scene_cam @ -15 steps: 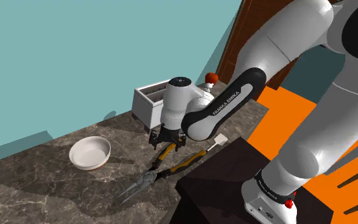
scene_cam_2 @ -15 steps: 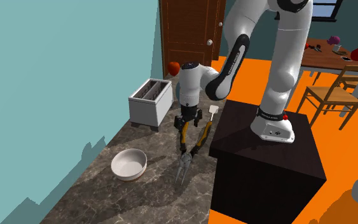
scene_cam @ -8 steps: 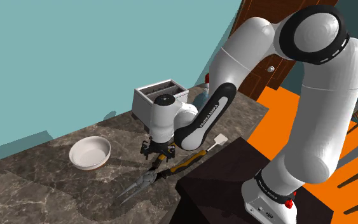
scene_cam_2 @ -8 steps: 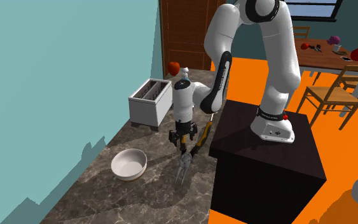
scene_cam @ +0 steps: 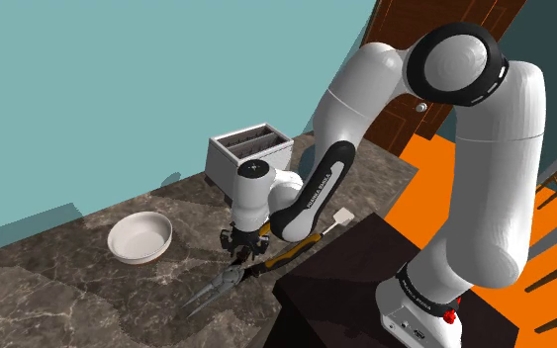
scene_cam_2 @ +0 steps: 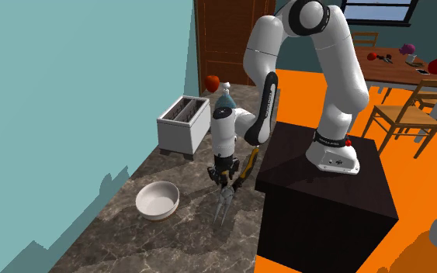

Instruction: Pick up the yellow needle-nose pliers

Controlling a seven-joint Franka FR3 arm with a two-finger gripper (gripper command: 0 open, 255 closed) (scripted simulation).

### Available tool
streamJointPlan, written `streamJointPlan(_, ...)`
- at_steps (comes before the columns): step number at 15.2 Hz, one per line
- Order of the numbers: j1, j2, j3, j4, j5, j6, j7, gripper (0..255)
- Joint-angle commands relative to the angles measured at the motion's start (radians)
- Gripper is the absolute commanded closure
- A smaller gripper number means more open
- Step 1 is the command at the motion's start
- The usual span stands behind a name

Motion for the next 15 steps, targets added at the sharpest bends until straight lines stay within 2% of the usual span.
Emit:
streamJointPlan(1, 0.003, 0.003, -0.003, 0.002, -0.003, 0.002, 0.002, 255)
streamJointPlan(9, 0.001, 0.002, -0.002, 0.001, -0.002, 0.002, 0.001, 255)
streamJointPlan(15, -0.066, -0.085, 0.082, -0.033, 0.075, -0.054, -0.058, 255)
